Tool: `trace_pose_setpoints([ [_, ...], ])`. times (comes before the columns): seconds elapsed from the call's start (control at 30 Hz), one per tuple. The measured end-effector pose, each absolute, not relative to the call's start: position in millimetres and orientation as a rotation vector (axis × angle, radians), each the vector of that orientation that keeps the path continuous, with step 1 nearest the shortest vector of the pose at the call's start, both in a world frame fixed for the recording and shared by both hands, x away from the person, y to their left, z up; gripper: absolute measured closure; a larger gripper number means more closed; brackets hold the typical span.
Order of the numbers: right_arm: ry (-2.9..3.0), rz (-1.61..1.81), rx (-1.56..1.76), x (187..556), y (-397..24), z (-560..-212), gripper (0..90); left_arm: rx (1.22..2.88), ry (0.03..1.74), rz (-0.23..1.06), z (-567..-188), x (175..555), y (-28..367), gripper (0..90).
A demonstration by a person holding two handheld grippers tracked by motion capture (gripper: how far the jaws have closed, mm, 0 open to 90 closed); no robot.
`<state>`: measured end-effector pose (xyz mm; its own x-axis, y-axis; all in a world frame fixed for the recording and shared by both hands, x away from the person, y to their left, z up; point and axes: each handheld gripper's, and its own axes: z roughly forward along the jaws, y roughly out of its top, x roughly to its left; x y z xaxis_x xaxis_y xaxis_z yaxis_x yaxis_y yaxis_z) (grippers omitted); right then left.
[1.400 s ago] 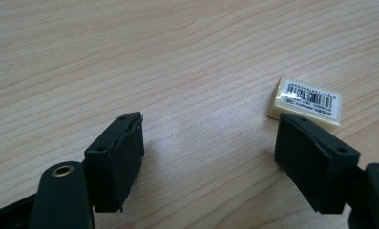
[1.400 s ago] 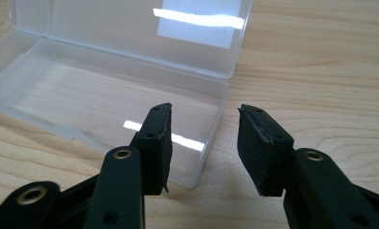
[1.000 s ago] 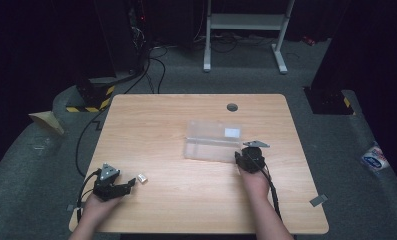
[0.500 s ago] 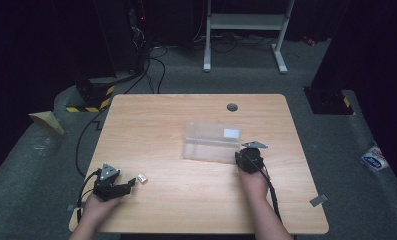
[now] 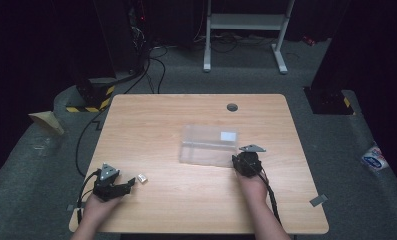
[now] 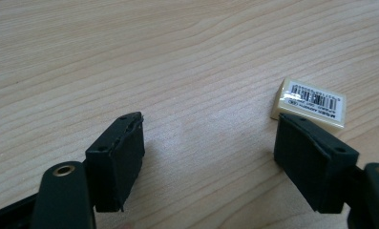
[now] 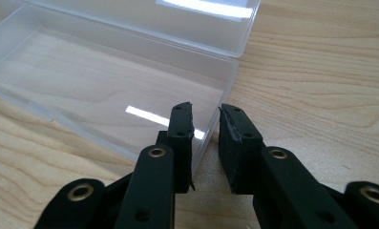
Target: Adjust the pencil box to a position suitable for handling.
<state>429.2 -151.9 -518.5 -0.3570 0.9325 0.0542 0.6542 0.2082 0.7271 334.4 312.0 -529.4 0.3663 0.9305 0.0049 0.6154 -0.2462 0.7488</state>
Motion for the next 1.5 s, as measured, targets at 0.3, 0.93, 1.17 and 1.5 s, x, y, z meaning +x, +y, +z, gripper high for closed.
trace_pose_setpoints([
  [0.3, 2.099, 0.948, 1.467, 426, -150, -518, 74.3, 1.964, 1.336, 0.607, -529, 334, 312, 26.0],
  [0.93, 2.128, 0.963, 1.427, 409, -143, -518, 74.6, 1.964, 1.335, 0.606, -529, 335, 312, 26.0],
  [1.17, 2.141, 0.963, 1.403, 403, -138, -518, 74.6, 1.965, 1.334, 0.604, -529, 335, 312, 26.0],
  [1.5, 2.155, 0.966, 1.378, 395, -134, -519, 74.5, 1.971, 1.33, 0.602, -529, 335, 312, 26.0],
])
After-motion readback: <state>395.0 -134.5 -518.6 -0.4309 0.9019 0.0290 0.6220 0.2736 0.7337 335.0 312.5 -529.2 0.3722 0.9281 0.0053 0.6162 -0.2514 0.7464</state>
